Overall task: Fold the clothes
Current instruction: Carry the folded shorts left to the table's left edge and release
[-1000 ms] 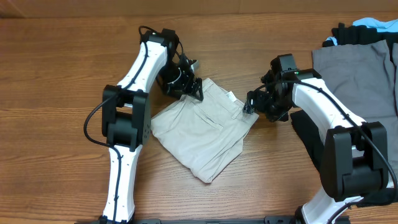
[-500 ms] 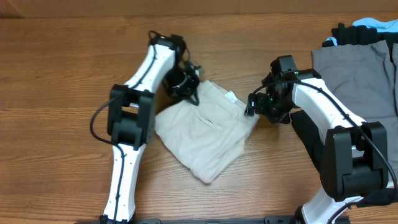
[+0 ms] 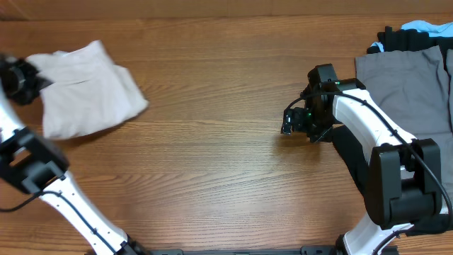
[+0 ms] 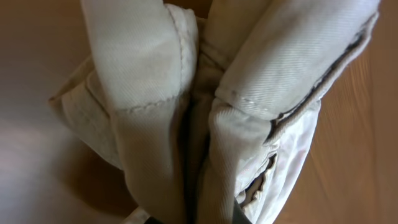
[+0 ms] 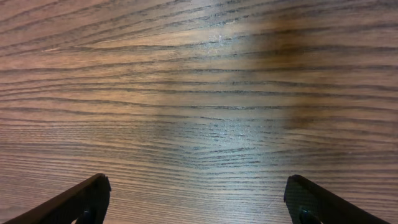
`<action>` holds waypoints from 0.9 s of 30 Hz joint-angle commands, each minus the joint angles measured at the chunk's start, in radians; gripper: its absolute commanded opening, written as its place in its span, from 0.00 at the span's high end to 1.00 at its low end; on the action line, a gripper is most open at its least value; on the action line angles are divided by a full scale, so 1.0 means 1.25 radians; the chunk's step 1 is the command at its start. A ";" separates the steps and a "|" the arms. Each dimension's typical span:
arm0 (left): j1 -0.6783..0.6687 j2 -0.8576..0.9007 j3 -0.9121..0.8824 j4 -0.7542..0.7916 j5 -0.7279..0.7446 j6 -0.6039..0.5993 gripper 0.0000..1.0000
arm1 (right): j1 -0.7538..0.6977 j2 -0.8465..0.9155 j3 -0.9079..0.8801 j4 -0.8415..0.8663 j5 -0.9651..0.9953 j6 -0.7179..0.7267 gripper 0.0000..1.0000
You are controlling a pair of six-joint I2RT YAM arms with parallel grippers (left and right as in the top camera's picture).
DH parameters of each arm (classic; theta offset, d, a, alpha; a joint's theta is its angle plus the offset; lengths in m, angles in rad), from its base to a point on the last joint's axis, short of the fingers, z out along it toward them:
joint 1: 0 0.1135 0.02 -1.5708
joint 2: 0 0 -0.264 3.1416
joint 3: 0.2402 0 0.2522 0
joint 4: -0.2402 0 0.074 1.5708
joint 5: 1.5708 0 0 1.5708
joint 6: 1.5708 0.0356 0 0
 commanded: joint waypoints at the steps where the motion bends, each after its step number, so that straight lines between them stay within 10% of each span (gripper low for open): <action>1: 0.063 -0.002 0.021 -0.011 0.011 -0.068 0.96 | 0.003 0.002 0.018 -0.001 0.005 0.003 0.06; 8: 0.093 -0.002 0.021 -0.056 -0.082 -0.078 0.93 | 0.003 0.002 0.018 -0.001 -0.001 0.006 0.06; 9: 0.093 -0.002 0.021 -0.067 -0.083 -0.089 0.68 | 0.003 0.002 0.018 -0.001 -0.001 0.006 0.06; 11: 0.095 -0.002 0.021 -0.097 -0.089 -0.137 0.48 | 0.003 0.002 0.018 -0.001 -0.001 0.006 0.05; 27: -0.011 -0.257 0.024 -0.153 -0.260 -0.052 0.48 | 0.003 0.002 0.018 -0.001 -0.001 0.005 0.05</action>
